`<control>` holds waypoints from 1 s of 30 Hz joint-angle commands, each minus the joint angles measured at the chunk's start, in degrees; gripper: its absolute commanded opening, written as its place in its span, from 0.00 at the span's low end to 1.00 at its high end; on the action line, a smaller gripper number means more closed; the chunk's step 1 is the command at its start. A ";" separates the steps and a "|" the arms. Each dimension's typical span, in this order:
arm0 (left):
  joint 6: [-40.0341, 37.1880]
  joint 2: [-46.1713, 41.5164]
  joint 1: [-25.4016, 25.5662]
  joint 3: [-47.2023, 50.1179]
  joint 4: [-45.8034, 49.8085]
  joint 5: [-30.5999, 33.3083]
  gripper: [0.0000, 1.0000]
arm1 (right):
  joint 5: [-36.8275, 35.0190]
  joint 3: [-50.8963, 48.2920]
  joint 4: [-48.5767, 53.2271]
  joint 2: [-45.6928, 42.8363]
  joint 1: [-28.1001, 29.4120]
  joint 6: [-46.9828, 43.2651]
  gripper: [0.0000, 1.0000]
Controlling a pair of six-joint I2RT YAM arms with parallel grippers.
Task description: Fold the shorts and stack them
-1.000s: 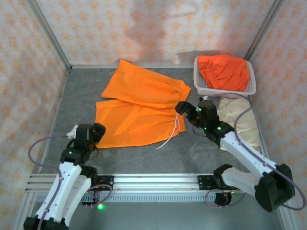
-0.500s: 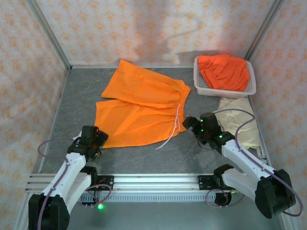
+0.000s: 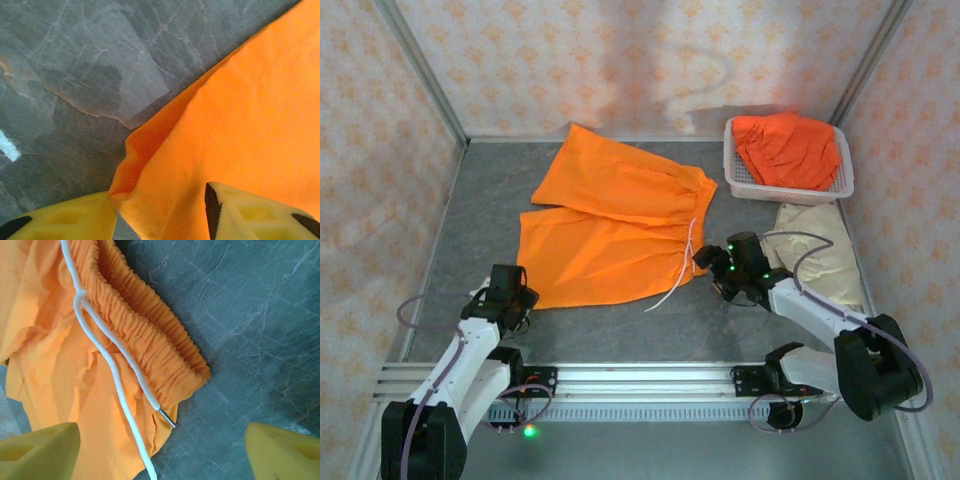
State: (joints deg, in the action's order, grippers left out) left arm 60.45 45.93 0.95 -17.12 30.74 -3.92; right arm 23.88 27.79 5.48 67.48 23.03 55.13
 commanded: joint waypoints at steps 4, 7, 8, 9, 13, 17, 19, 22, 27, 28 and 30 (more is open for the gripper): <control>-1.35 2.06 -0.77 -0.59 -8.90 -0.82 0.41 | 2.28 -0.23 -6.51 5.05 -0.20 3.42 0.76; -1.98 2.17 -0.95 -1.86 -8.29 -0.83 0.39 | 2.45 -0.11 -7.83 7.27 -0.26 4.17 0.69; -2.21 2.20 -0.95 -2.24 -8.09 -0.87 0.39 | 2.41 -0.10 -8.20 7.90 -0.26 4.26 0.67; -2.39 2.14 -0.97 -2.66 -7.94 -0.75 0.39 | 2.40 -0.11 -8.43 8.38 -0.19 4.29 0.66; -2.95 2.66 -1.16 -3.60 -7.38 -0.52 0.35 | 2.10 -0.02 -8.91 9.42 -0.31 4.28 0.60; -3.07 3.52 -1.39 -3.88 -7.63 -0.56 0.29 | 1.46 0.16 -8.69 9.51 -0.26 4.06 0.55; -3.23 3.77 -1.39 -4.37 -7.28 -0.56 0.27 | 1.23 0.41 -8.38 9.51 -0.27 3.76 0.53; -3.95 3.95 -1.57 -5.65 -6.38 -0.36 0.23 | 1.16 0.51 -8.01 9.46 -0.25 3.32 0.50; -5.34 3.99 -1.70 -7.90 -4.32 0.89 0.18 | 0.47 0.60 -7.24 9.42 -0.27 2.70 0.47; -5.42 4.07 -1.65 -7.98 -4.18 1.02 0.15 | 0.34 0.51 -7.24 9.49 -0.33 2.69 0.46; -5.42 4.41 -1.65 -7.93 -4.18 0.80 0.11 | 0.17 0.51 -7.06 9.73 -0.33 2.77 0.44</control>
State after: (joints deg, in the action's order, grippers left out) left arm 56.27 49.93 -0.16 -23.83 26.28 -4.23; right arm 25.91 27.75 -2.24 76.66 23.03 58.46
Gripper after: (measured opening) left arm 0.113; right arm 0.443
